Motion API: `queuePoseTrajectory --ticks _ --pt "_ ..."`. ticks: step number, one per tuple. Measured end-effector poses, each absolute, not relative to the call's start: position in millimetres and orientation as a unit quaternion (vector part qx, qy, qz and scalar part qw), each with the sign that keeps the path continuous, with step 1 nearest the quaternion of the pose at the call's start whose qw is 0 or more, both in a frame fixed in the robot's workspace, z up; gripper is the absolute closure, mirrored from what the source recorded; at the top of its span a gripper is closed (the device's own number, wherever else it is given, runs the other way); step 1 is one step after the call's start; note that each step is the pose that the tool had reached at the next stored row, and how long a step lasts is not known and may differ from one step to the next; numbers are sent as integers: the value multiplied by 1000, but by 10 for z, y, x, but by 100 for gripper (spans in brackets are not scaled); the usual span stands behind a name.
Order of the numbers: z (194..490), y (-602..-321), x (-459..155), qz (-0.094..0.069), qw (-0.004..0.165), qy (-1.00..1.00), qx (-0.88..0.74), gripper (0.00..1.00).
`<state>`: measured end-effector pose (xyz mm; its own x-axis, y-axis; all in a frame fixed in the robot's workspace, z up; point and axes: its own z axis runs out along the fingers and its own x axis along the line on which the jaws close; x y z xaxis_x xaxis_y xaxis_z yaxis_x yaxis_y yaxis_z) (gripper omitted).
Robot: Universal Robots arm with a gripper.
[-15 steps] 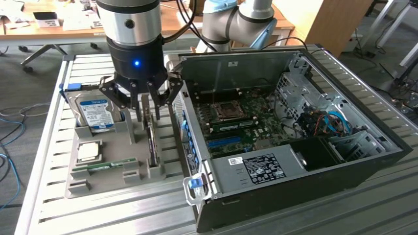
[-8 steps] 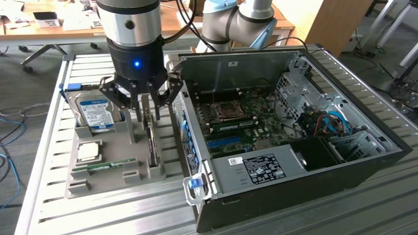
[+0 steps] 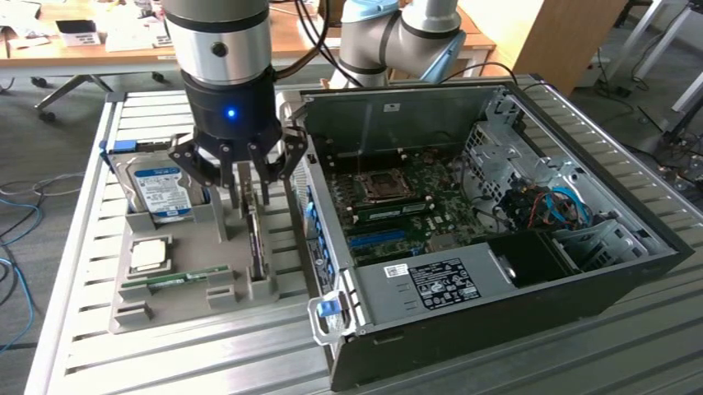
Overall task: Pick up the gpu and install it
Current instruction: 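Pick up the gpu and move the gpu toward the slot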
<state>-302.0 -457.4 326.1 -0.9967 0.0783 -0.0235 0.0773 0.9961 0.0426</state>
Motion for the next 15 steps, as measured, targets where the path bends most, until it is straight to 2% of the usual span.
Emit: queuePoseTrajectory --ticks 15 --pt "3220 -4574 -3019 21 13 999 39 58"
